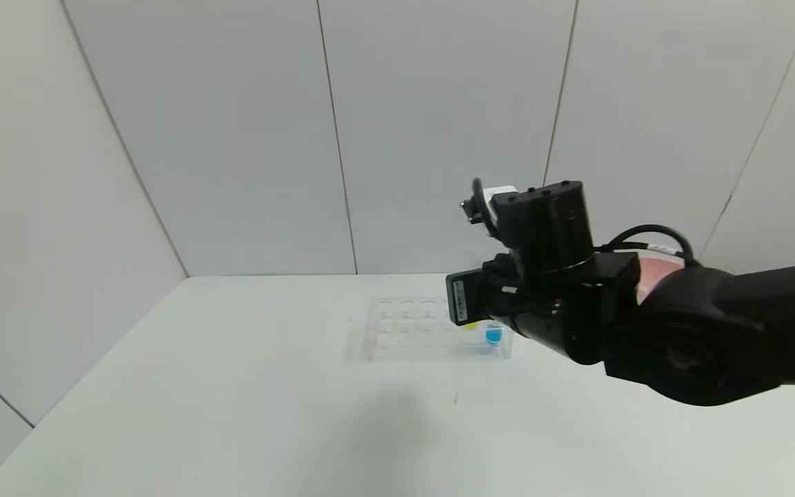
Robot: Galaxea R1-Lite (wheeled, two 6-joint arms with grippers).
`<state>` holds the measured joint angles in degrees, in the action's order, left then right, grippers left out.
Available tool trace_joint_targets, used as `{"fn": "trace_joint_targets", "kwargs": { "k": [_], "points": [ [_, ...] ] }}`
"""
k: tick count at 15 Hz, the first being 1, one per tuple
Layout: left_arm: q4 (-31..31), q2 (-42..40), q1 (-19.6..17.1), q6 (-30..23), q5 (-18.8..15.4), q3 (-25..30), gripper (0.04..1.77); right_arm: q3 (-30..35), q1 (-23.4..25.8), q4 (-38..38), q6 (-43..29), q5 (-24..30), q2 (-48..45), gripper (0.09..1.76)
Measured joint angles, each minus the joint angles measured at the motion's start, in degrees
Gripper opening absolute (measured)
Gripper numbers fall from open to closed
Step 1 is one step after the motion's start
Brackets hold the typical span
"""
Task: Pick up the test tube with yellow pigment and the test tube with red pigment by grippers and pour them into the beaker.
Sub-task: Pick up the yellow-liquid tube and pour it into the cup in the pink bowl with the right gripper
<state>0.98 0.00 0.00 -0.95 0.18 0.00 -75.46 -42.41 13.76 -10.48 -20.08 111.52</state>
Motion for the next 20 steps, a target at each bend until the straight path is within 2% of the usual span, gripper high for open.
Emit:
{"fn": "trace_joint_targets", "kwargs": {
  "k": [2, 4, 9, 12, 15, 20],
  "points": [
    [0.00, 0.00, 0.00, 0.00, -0.02, 0.00, 1.72, 2.72, 2.15, -3.61, 0.88, 7.83, -4.72, 0.53],
    [0.00, 0.00, 0.00, 0.00, -0.02, 0.00, 1.72, 5.25, 6.64, -6.66, 4.19, 15.73, -9.53, 0.53],
    [0.00, 0.00, 0.00, 0.00, -0.02, 0.00, 1.72, 13.01, 19.96, -9.36, 18.20, 33.57, -18.82, 0.53],
    [0.00, 0.00, 0.00, 0.00, -0.02, 0.00, 1.72, 15.04, 27.86, -13.67, 23.24, 42.30, -22.14, 0.53],
    [0.00, 0.00, 0.00, 0.00, -0.02, 0.00, 1.72, 14.88, 35.94, -16.74, 28.84, 49.25, -23.37, 0.53],
    [0.00, 0.00, 0.00, 0.02, -0.05, 0.00, 1.72, 14.60, 48.03, -17.20, 37.68, 57.21, -21.09, 0.53]
  ]
}}
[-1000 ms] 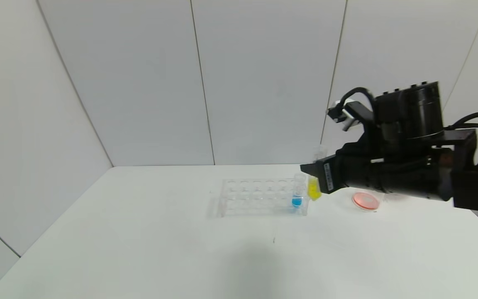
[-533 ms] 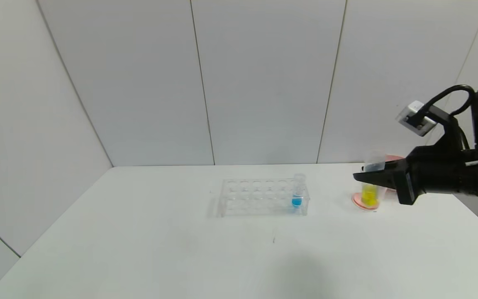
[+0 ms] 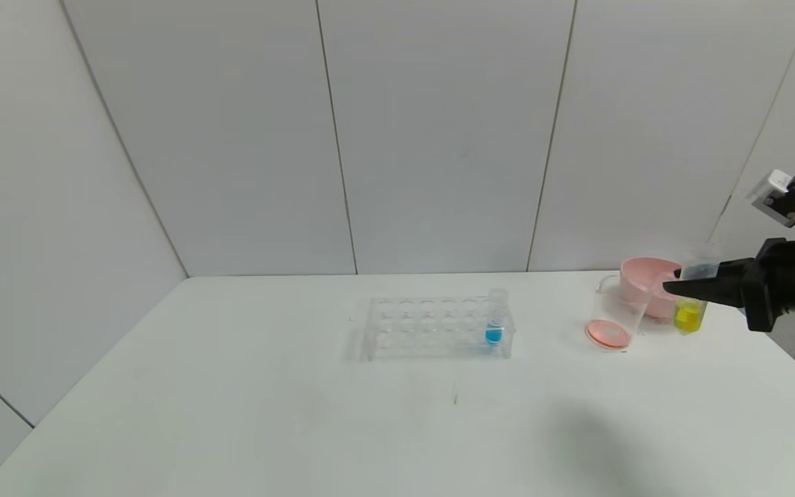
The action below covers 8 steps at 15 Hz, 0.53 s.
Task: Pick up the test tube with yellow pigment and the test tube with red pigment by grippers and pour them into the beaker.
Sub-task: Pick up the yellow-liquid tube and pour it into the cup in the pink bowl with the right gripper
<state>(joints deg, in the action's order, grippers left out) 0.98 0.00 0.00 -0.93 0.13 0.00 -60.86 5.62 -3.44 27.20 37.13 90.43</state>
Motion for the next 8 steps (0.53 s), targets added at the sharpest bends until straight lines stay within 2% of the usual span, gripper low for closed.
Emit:
{"fn": "trace_joint_targets", "kwargs": {
  "k": [4, 8],
  "points": [
    [0.00, 0.00, 0.00, -0.02, 0.00, 0.00, 1.72, -1.79, 6.06, 0.16, 3.23, 2.74, 4.35, 0.53],
    [0.00, 0.00, 0.00, 0.00, 0.00, 0.00, 1.72, -6.53, 9.56, -0.48, 5.95, 5.42, 9.68, 0.53]
  ]
}}
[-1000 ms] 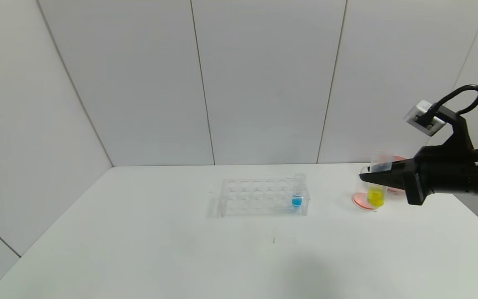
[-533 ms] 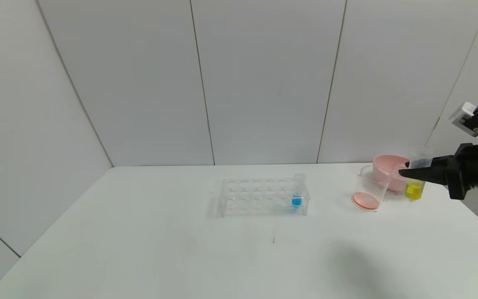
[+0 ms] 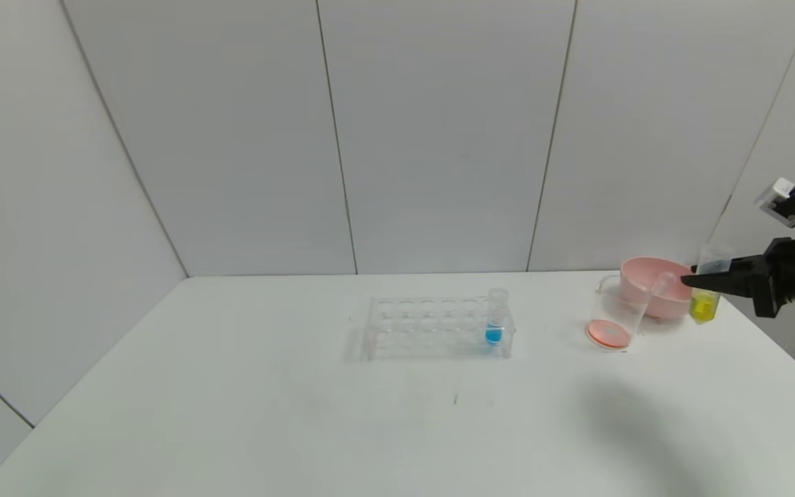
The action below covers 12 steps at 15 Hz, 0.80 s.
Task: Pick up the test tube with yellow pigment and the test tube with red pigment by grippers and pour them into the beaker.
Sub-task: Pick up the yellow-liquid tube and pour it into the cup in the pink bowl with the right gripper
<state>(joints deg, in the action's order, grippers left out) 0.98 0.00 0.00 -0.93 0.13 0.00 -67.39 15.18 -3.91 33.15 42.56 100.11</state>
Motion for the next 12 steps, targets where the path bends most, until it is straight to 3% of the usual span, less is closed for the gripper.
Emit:
{"fn": "trace_joint_targets", "kwargs": {
  "k": [7, 12],
  "points": [
    [0.00, 0.00, 0.00, -0.02, 0.02, 0.00, 1.72, -19.87, 2.93, -15.32, 6.89, 2.62, 10.73, 0.53],
    [0.00, 0.00, 0.00, -0.02, 0.02, 0.00, 1.72, -31.50, 3.51, -17.46, 14.88, 4.24, 20.78, 0.53]
  ]
}}
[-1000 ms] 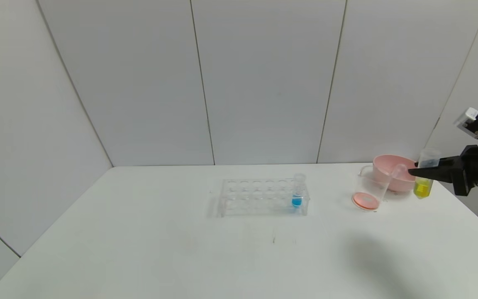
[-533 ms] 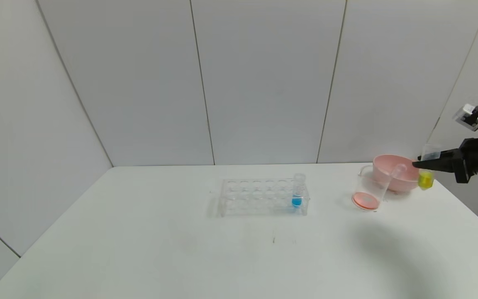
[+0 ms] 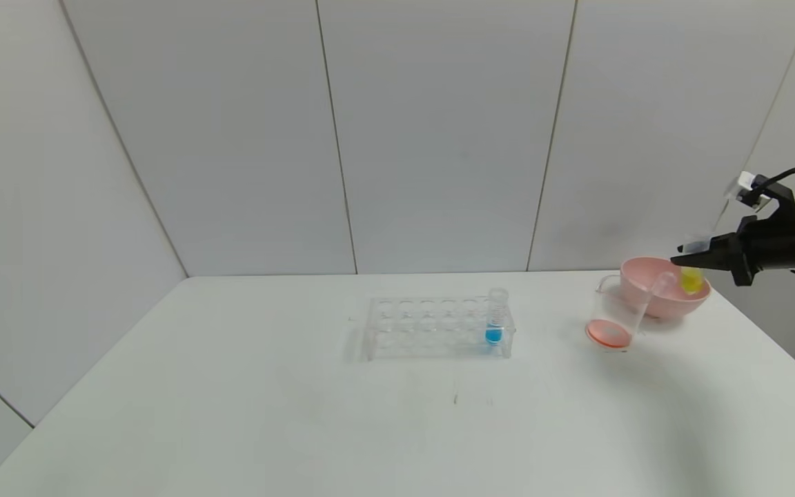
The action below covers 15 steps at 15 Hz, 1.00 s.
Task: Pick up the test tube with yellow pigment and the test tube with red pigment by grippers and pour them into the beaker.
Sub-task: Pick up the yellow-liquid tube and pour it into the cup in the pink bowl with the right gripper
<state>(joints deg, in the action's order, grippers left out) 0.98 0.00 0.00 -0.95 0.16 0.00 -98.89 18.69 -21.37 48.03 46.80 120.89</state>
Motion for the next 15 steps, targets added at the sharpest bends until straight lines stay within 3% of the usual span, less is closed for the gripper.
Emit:
{"fn": "trace_joint_targets", "kwargs": {
  "k": [2, 6, 8, 15],
  "points": [
    [0.00, 0.00, 0.00, 0.00, -0.02, 0.00, 1.72, -3.78, -0.45, -1.83, 1.05, -0.13, 2.51, 0.53],
    [0.00, 0.00, 0.00, 0.00, 0.00, 0.00, 1.72, -13.31, -1.33, -13.89, 8.19, -0.68, 5.38, 0.53],
    [0.00, 0.00, 0.00, 0.00, 0.00, 0.00, 1.72, -14.86, -1.44, -15.19, 13.08, -2.79, 6.14, 0.53],
    [0.00, 0.00, 0.00, 0.00, 0.00, 0.00, 1.72, -15.30, -1.91, -15.34, 13.71, -3.06, 6.83, 0.53]
  ]
}}
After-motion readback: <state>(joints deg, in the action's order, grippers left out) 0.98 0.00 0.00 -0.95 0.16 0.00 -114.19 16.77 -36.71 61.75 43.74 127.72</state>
